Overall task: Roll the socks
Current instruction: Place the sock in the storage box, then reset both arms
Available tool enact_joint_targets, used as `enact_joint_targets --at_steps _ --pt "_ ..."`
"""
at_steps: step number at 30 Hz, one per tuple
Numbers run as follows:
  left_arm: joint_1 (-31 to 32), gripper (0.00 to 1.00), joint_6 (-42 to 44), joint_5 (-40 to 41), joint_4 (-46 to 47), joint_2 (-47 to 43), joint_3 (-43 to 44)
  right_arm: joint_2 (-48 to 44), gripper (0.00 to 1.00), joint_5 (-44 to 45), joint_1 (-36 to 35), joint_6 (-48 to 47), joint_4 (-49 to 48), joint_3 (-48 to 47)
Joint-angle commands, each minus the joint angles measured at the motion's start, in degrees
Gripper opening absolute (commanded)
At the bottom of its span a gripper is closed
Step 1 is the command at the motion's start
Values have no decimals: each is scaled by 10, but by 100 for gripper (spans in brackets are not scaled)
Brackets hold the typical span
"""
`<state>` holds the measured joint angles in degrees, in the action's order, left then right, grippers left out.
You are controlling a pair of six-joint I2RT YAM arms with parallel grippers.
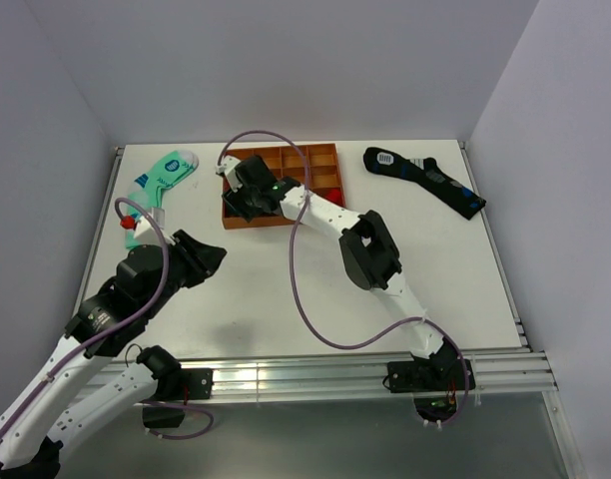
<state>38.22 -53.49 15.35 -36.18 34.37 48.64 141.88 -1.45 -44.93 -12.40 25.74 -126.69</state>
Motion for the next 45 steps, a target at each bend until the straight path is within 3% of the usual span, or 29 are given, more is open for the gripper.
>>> enact_joint_targets --at_steps 1,18,25,37,45 --pt "-2 44 -1 9 25 5 -4 -61 61 -31 4 15 -15 34" --pt "-2 45 -16 64 59 54 13 -149 63 -64 20 63 -78 112" --pt "-6 45 -27 109 95 117 31 -217 63 -8 34 117 -97 176" --pt "-89 42 -56 89 217 282 44 -501 62 69 68 277 -174 522" --pt "-97 41 -36 86 216 287 22 -692 63 81 75 329 -167 711"
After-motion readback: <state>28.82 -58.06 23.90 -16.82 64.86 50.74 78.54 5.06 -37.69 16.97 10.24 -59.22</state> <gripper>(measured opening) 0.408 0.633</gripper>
